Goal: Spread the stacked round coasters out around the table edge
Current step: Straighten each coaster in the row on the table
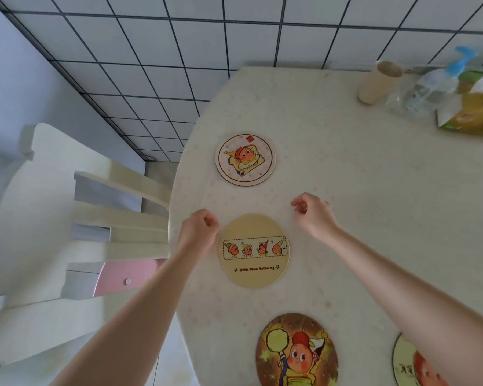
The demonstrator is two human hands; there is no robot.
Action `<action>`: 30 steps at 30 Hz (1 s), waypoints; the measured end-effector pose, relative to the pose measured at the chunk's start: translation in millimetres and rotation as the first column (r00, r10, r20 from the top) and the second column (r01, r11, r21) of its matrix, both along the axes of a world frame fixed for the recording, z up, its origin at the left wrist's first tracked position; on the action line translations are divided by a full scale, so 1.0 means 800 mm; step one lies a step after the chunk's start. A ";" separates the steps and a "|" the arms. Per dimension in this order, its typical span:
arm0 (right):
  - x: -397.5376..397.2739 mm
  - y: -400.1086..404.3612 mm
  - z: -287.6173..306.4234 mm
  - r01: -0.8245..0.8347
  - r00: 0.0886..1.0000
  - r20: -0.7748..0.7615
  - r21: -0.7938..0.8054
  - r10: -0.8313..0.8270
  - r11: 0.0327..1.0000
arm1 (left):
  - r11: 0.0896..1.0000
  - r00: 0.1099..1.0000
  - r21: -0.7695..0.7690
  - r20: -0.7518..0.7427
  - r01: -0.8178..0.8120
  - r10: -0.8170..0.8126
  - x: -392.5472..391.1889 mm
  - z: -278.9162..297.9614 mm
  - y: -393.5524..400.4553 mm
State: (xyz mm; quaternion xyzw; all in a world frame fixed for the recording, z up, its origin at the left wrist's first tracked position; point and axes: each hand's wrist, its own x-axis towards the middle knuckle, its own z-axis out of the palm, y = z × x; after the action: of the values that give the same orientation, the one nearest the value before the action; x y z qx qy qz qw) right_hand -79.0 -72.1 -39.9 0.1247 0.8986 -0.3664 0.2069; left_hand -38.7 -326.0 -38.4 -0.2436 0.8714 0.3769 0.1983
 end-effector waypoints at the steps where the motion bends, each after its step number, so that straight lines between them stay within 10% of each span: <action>1: -0.011 0.000 0.003 0.001 1.000 0.000 0.006 -0.001 1.000 | 1.000 1.000 0.004 -0.011 0.004 -0.004 -0.012 0.004 0.002; 6: -0.096 -0.013 0.009 0.015 1.000 0.019 -0.051 -0.014 0.999 | 0.968 0.973 0.118 -0.031 -0.223 0.228 -0.092 0.007 0.012; 10: -0.156 -0.035 0.013 0.007 1.000 -0.008 -0.032 -0.007 0.999 | 0.762 0.840 0.370 0.114 -0.532 0.531 -0.119 -0.003 0.028; 22: -0.233 -0.066 0.000 0.031 0.996 0.084 -0.047 -0.027 0.998 | 0.516 0.652 0.461 0.202 -0.721 0.730 -0.141 -0.021 0.042; 30: -0.220 -0.060 -0.006 0.181 0.976 0.165 -0.238 -0.143 0.954 | 0.652 0.718 0.409 0.012 -0.639 0.696 -0.168 -0.016 0.043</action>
State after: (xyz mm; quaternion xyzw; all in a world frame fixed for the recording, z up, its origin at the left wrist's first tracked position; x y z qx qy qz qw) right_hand -255.1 -120.0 -44.6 0.1973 0.8139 -0.4832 0.2553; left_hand -173.3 -291.5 -51.1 -0.4753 0.6402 0.6030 0.0251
